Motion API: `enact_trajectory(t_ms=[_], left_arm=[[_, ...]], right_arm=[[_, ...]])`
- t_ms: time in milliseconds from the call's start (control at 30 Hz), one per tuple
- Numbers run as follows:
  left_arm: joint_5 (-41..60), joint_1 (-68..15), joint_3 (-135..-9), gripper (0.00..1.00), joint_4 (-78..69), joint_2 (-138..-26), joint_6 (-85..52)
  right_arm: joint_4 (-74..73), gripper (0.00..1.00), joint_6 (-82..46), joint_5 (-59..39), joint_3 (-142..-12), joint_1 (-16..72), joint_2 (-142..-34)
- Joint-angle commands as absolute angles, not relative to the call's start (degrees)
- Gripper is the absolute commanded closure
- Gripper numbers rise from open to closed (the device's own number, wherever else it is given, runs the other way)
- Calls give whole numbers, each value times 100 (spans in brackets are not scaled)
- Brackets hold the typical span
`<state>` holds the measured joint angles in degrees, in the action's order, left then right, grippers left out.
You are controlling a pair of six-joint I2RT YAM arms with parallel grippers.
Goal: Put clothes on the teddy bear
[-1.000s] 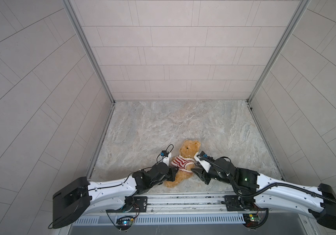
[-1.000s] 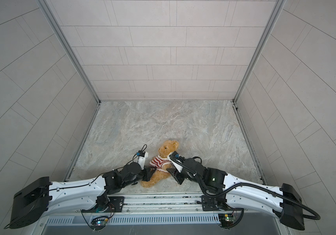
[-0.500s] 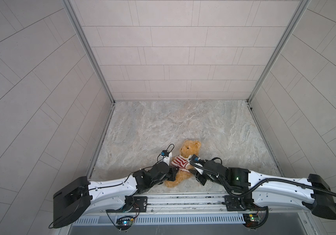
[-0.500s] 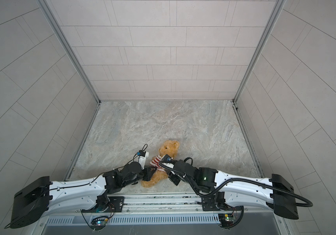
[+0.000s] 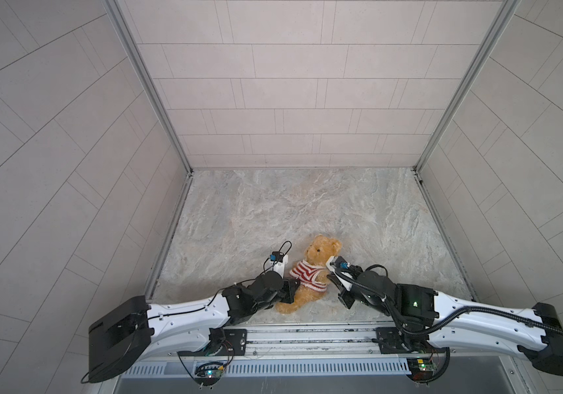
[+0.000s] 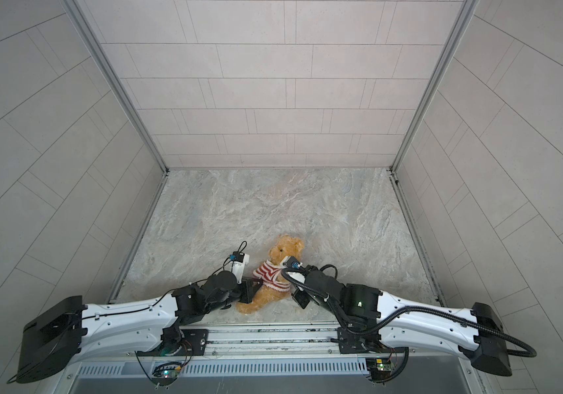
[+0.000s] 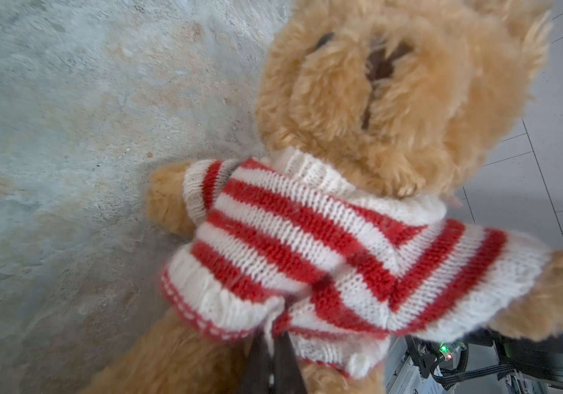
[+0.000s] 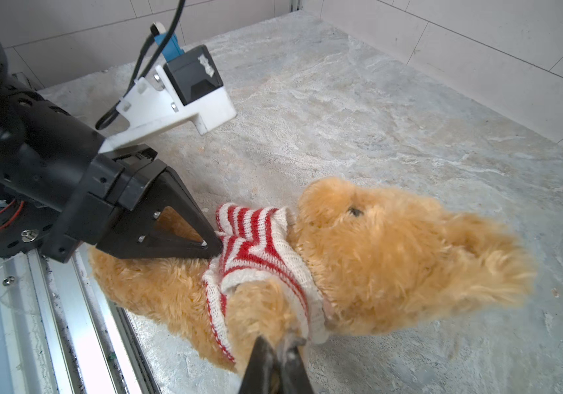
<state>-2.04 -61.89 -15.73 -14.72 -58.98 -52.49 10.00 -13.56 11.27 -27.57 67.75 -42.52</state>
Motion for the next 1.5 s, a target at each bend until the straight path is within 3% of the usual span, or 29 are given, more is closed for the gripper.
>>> enact_trajectory(t_ms=[0,233,433,667,833,1000,1133,1300,1433,1467], left_arm=[[-381,-6108,-1415,100,-1045,-5845,-5164],[-301,-6108,-1536,100,-984,-5860,-5045],[-230,-6109,-1619,100,-1019,-5880,-5005],[-170,-6111,-1652,100,-1072,-5924,-5035],[-152,-6116,-1661,100,-1072,-5893,-5053],[-194,-6109,-1609,100,-1029,-5832,-5059],[-254,-6108,-1601,100,-943,-5787,-5037],[-343,-6106,-1707,100,-704,-5660,-4902],[-286,-6115,-2045,100,-432,-5614,-4573],[-271,-6121,-2138,95,-393,-5552,-4475]], right_arm=[[531,87,-1561,934,-2564,6582,-3866],[541,61,-1606,687,-2522,6469,-4001],[700,51,-1296,350,-2888,6575,-4400],[573,50,-1110,393,-3038,6834,-4872],[723,56,-1069,748,-3145,6847,-5231],[933,85,-1055,1276,-3194,6842,-5065],[798,98,-1132,1430,-3169,6833,-4647],[397,100,-1314,1382,-3065,6785,-4237],[12,100,-1525,1177,-3089,6767,-4510],[9,100,-1553,1222,-3153,6768,-4634]])
